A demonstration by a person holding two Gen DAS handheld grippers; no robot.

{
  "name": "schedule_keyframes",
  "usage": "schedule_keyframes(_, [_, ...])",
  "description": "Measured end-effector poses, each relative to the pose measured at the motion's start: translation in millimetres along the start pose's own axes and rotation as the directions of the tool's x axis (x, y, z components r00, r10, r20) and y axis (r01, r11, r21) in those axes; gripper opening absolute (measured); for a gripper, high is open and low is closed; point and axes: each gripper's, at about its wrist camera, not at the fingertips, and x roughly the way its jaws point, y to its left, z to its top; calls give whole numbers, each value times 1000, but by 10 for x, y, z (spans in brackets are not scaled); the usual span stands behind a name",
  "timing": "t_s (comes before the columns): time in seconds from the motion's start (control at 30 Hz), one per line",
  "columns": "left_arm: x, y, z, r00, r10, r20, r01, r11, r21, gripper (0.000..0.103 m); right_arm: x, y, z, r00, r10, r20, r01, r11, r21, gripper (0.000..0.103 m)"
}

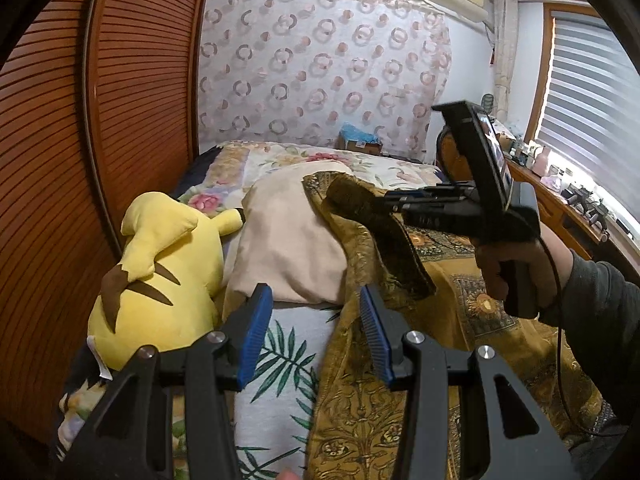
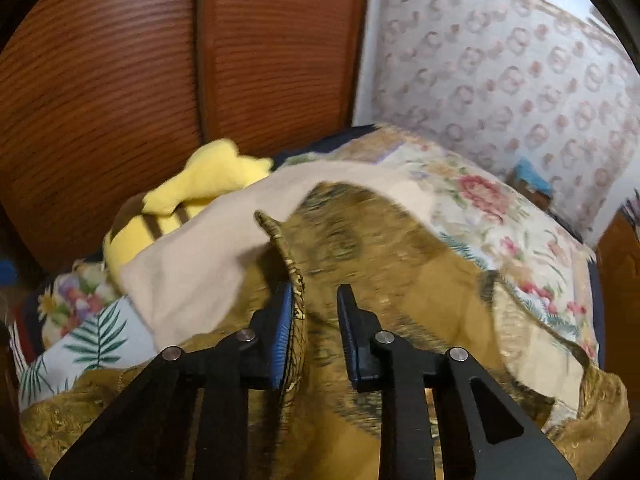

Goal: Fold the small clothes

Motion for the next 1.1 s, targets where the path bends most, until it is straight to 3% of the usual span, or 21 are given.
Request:
schedule_keyframes(0.07, [11,-34,2,1000,-6,3,6,1000,2,44,-52,-156,14,1000,3,7,-3,999,48,21])
schedule_keyframes(0.33, [161,-116,68,1000,-16,-12,16,1000,14,44,-244,-599,-65,994,-107,7,105,984,145,23])
schedule_keyframes(0.4, [239,-131,99,1000,-13,-19,13,1000,17,44,-334,-741,-111,989,-146,6,142,974,177,37])
schedule_keyframes(0.53, [488,-154,172,999,-15,-51,16,1000,23,44,-542,-855,-250,991,-131,29,123,972,201,45])
schedule_keyframes(0.6, [631,-155,218,997,-24,-75,25,999,19,44,-675,-891,-384,990,-133,42,122,973,195,63])
schedule_keyframes(0.9, [1214,-200,503,986,-21,-166,24,1000,19,44,-698,-1091,-997,989,-122,-81,133,981,143,65])
schedule_keyframes(1.1, [1507,-137,683,972,-91,-217,83,996,-43,44,-637,-1252,-1206,984,-118,-130,139,975,172,65])
